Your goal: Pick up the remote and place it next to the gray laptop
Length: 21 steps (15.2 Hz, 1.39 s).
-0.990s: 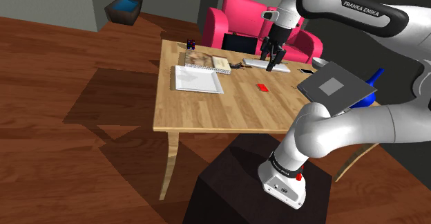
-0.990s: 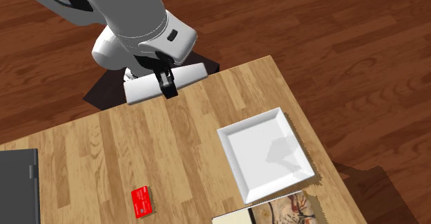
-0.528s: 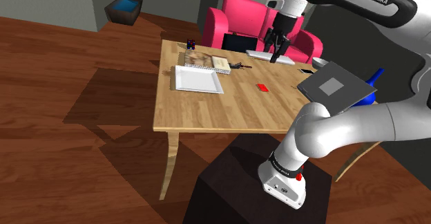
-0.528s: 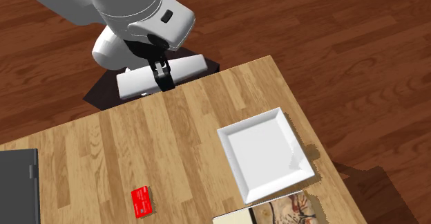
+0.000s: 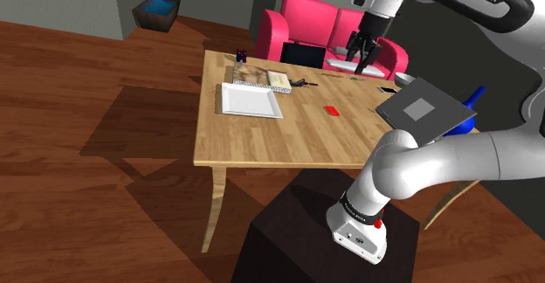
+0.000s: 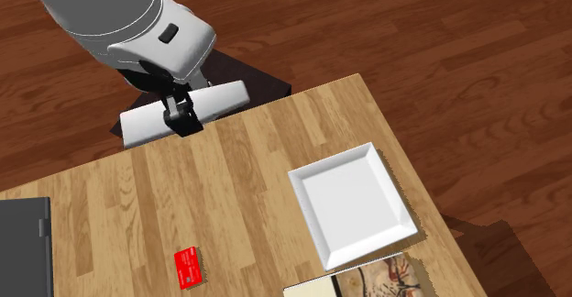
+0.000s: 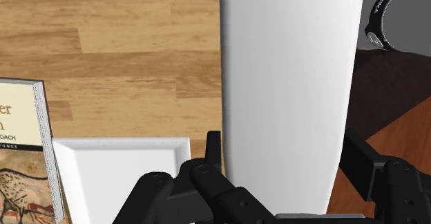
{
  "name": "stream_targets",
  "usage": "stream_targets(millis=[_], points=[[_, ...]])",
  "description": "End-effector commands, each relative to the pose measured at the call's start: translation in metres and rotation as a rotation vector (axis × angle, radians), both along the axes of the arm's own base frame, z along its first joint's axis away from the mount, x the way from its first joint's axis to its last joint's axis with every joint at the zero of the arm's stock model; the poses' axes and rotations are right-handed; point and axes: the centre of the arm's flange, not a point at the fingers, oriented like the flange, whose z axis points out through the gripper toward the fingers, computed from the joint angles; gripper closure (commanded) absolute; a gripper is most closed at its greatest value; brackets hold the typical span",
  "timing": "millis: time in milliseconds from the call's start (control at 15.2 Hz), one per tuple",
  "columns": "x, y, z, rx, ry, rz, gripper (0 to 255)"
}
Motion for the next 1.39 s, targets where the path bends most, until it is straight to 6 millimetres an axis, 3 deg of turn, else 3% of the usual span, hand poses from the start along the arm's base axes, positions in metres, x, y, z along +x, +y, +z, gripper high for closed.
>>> stream_targets(millis=[0,1320], points=[[-0.012,-0.023,0.002,0.000,0.000,0.001,255],[-0.122,-0.263,0.003,0.000,0.000,0.001,255]])
